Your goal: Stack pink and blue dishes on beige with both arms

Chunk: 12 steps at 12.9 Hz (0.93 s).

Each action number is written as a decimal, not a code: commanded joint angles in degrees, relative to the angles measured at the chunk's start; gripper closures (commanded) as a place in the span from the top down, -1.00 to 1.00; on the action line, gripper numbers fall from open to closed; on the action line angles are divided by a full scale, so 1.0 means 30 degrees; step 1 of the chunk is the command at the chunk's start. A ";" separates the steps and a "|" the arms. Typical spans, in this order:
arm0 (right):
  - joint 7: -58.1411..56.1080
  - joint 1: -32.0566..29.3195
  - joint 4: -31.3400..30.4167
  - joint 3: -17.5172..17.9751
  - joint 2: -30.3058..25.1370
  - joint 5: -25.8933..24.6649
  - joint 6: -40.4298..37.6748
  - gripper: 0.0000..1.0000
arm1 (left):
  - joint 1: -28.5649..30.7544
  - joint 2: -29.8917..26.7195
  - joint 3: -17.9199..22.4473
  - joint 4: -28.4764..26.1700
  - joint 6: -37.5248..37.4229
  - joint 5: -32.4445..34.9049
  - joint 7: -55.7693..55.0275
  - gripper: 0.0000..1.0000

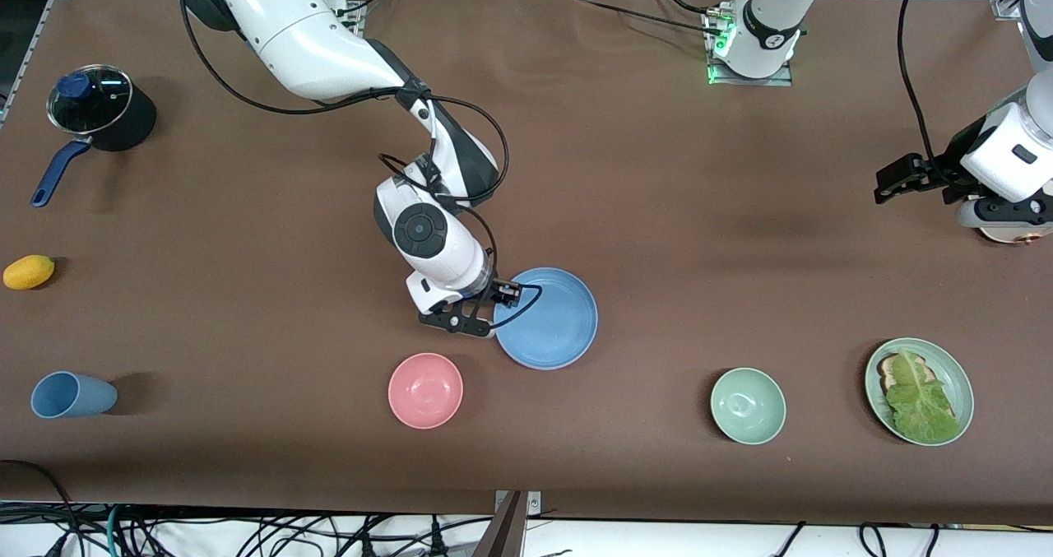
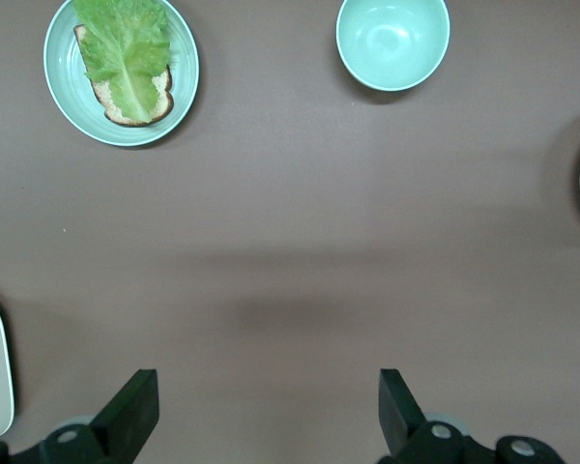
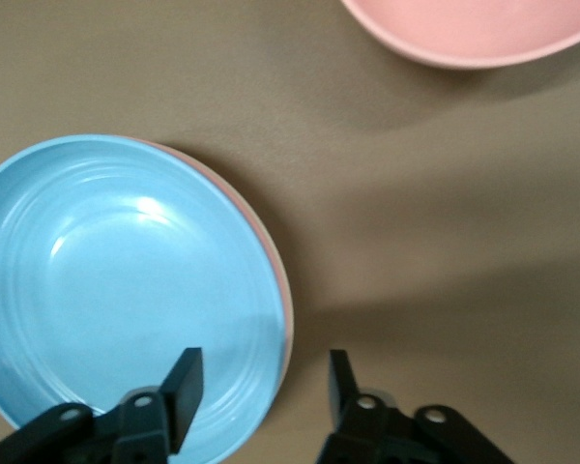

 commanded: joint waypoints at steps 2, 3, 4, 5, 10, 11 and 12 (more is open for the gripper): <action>-0.0804 -0.0582 -0.0177 -0.0100 -0.1235 -0.0471 -0.1165 1.00 | -0.0090 0.0160 0.0107 0.0396 -0.0088 -0.0325 0.0196 1.00; -0.0804 -0.0583 -0.0179 -0.0594 -0.1617 -0.0472 -0.1631 1.00 | -0.0090 0.0160 0.0107 0.0396 -0.0088 -0.0325 0.0196 1.00; -0.1007 -0.0612 -0.0266 -0.1179 -0.2172 -0.0472 -0.2448 1.00 | -0.0090 0.0189 0.0107 0.0396 -0.0059 -0.0325 0.0196 1.00; -0.1502 -0.0641 -0.0586 -0.2055 -0.2903 -0.0385 -0.3442 1.00 | -0.0090 0.0189 0.0136 0.0425 -0.0058 -0.0325 0.0196 1.00; -0.6359 -0.2072 -0.2660 -0.3968 -0.6123 -0.0179 -0.5708 1.00 | -0.0090 0.0189 0.0107 0.0396 -0.0088 -0.0325 0.0196 1.00; -0.7298 -0.2367 -0.3626 -0.3997 -0.7177 -0.0179 -0.5737 1.00 | -0.0090 0.0160 0.0107 0.0396 -0.0088 -0.0325 0.0196 1.00; -0.7743 -0.2486 -0.4738 -0.4230 -0.8435 -0.0179 -0.5737 1.00 | -0.0090 0.0189 0.0107 0.0425 -0.0088 -0.0325 0.0196 1.00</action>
